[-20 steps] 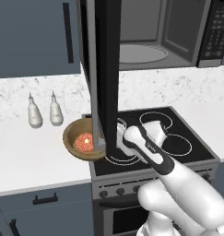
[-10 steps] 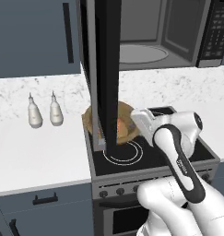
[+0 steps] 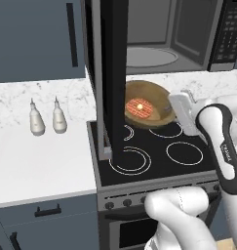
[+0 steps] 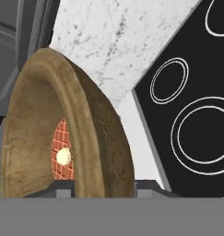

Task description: Open the microwave, place the bowl with waffle inside the microwave, then close the microwave door and turn it on.

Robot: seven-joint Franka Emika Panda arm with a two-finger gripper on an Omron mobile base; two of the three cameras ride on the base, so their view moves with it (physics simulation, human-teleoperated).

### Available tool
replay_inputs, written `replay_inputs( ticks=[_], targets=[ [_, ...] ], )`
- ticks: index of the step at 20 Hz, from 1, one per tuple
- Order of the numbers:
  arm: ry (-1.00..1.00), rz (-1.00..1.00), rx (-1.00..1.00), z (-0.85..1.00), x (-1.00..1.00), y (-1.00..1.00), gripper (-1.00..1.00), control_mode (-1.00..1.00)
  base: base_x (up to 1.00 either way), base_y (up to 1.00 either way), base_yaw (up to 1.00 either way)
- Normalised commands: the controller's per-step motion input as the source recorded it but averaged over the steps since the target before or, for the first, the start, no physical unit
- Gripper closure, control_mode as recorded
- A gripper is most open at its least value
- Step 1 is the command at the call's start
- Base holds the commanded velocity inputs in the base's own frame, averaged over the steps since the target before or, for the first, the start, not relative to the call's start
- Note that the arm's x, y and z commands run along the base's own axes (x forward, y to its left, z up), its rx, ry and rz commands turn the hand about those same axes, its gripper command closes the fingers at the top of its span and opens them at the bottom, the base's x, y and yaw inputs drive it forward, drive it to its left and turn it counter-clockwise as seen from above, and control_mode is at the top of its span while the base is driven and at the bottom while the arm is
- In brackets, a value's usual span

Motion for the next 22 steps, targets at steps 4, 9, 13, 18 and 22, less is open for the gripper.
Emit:
replay_inputs(
  ticks=[4, 9, 13, 18, 22],
  targets=[
    [-0.02, 0.0, 0.04, 1.0, -0.04, -0.36, 1.0, -1.0, 0.0, 0.0, 0.0],
    [-0.03, -0.03, 0.0, 0.58, 0.0, -0.12, 1.0, -1.0, 0.0, 0.0, 0.0],
    [0.01, 0.0, 0.0, 0.01, 0.07, 0.01, 1.0, -1.0, 0.0, 0.0, 0.0],
    [0.01, -0.12, 0.02, 0.49, 0.69, 0.0, 1.0, -1.0, 0.0, 0.0, 0.0],
    [0.04, -0.22, 0.02, 0.5, 0.96, 0.0, 1.0, -1.0, 0.0, 0.0, 0.0]
  ],
)
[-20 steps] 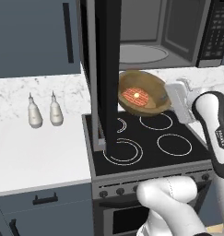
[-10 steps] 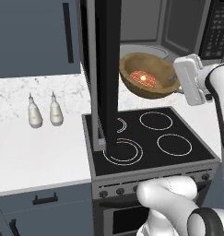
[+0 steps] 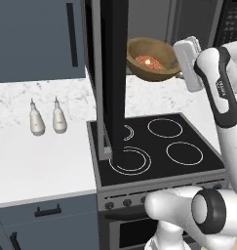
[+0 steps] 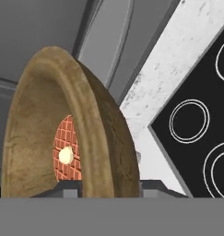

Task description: Open the microwave, place the bowl with waffle inside the microwave, then close the microwave door and turn it on.

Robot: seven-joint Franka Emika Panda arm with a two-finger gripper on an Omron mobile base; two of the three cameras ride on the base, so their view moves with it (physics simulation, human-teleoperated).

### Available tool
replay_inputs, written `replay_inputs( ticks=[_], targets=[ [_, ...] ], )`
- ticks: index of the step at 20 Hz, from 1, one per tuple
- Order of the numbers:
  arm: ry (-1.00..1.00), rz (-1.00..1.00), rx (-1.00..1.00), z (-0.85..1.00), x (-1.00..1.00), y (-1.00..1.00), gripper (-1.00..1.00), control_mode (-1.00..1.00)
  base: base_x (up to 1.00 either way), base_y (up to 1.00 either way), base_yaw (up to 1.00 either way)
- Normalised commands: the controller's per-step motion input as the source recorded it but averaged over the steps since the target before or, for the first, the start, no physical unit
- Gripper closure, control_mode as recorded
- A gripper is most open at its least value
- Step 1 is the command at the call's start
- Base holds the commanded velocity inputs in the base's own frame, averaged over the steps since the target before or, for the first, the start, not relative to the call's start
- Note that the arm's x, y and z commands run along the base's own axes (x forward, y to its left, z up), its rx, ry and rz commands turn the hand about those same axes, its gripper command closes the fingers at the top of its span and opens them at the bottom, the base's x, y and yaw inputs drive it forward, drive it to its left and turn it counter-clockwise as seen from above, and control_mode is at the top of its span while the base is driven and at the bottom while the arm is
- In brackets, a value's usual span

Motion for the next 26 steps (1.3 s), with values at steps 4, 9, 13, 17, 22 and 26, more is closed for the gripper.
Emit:
replay_inputs(
  ticks=[4, 9, 13, 17, 22, 26],
  targets=[
    [0.14, -0.3, 0.0, 0.16, 1.0, 0.0, 1.0, -1.0, 0.0, 0.0, 0.0],
    [0.05, -0.28, 0.0, 0.04, 1.0, 0.0, 1.0, -1.0, 0.0, 0.0, 0.0],
    [0.01, -0.24, 0.01, 0.01, 1.0, 0.0, 1.0, -1.0, 0.0, 0.0, 0.0],
    [0.04, -0.19, 0.0, 0.0, 0.85, 0.05, 1.0, -1.0, 0.0, 0.0, 0.0],
    [0.08, -0.03, 0.01, -0.19, 0.7, 0.03, 1.0, -1.0, 0.0, 0.0, 0.0],
    [0.09, 0.0, 0.01, -0.32, 0.22, 0.03, -1.0, -1.0, 0.0, 0.0, 0.0]
  ],
)
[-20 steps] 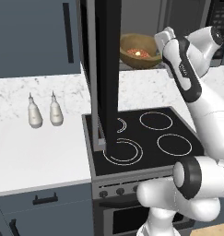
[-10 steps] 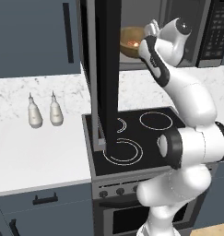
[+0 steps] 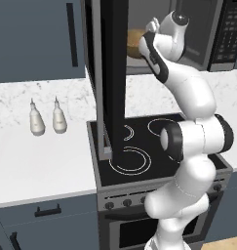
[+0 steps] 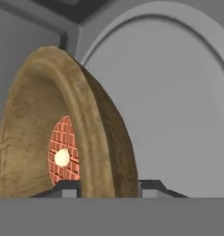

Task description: Open the microwave, place the bowl with waffle inside the microwave, then close the microwave door and turn it on.

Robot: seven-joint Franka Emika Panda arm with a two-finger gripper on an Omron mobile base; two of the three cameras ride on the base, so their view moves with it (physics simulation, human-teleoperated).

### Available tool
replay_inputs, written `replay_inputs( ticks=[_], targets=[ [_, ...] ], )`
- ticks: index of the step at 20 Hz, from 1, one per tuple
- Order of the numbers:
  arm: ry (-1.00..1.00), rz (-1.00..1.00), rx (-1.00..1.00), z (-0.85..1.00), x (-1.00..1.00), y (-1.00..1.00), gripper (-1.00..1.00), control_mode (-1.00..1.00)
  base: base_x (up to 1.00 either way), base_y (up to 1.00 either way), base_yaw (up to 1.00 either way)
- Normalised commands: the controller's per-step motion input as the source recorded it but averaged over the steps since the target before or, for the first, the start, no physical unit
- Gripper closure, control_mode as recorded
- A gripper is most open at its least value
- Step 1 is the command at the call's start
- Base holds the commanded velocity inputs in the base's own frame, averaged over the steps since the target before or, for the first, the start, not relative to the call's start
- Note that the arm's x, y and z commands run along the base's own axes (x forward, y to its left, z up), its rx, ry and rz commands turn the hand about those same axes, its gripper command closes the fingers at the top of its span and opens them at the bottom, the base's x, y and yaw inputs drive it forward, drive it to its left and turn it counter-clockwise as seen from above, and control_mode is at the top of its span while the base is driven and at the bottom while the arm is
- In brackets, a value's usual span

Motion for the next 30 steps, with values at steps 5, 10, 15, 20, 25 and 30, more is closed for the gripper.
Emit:
replay_inputs(
  ticks=[5, 10, 15, 20, 25, 30],
  targets=[
    [0.01, 0.02, 0.05, -0.07, -0.02, -0.05, -1.0, -1.0, 0.0, 0.0, 0.0],
    [-0.16, 0.01, 0.11, 0.03, -0.31, -0.16, -1.0, -1.0, 0.0, 0.0, 0.0],
    [-0.06, 0.07, -0.02, 0.0, -1.0, -0.33, -1.0, -1.0, 0.0, 0.0, 0.0],
    [-0.1, 0.04, -0.03, 0.0, -1.0, -0.33, 1.0, -1.0, 0.0, 0.0, 0.0],
    [-0.14, 0.07, -0.07, 0.0, -1.0, -0.18, 1.0, -1.0, 0.0, 0.0, 0.0],
    [-0.24, 0.08, -0.05, -0.1, -1.0, 0.02, 1.0, -1.0, 0.0, 0.0, 0.0]
  ],
)
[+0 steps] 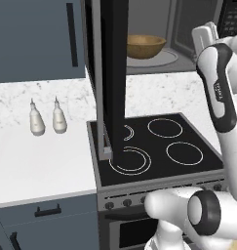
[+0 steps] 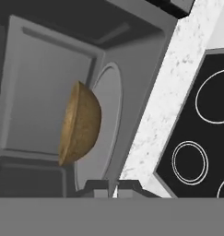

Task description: Open the microwave, place the bowl with waffle inside the microwave, then close the microwave door and turn it on.

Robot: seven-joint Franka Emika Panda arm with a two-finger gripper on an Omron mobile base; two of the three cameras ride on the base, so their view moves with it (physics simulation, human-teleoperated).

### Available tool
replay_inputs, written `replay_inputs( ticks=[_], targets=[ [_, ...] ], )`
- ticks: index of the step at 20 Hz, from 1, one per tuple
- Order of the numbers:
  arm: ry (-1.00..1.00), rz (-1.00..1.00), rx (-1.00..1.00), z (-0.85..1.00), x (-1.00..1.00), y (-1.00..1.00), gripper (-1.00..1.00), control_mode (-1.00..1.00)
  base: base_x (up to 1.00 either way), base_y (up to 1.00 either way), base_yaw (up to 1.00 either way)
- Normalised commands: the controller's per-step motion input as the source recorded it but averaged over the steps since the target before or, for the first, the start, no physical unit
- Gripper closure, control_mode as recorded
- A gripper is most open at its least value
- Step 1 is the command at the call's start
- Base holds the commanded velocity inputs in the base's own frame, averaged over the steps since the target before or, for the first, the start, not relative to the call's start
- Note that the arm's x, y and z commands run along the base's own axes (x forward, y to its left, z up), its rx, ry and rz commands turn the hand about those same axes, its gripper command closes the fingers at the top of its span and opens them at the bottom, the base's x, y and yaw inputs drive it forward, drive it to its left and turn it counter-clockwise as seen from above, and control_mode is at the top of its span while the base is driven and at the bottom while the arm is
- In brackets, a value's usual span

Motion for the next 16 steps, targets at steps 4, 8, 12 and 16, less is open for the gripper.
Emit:
replay_inputs(
  ticks=[4, 8, 12, 16],
  targets=[
    [-0.25, 0.0, -0.14, -0.12, -1.0, 0.55, 1.0, -1.0, 0.0, 0.0, 0.0],
    [-0.21, 0.0, -0.23, -0.07, -1.0, 0.86, 1.0, -1.0, 0.0, 0.0, 0.0],
    [-0.22, 0.0, -0.22, -0.03, -1.0, 0.82, 1.0, -1.0, 0.0, 0.0, 0.0],
    [-0.25, -0.03, -0.2, 0.0, -1.0, 0.57, 1.0, -1.0, 0.0, 0.0, 0.0]
  ],
)
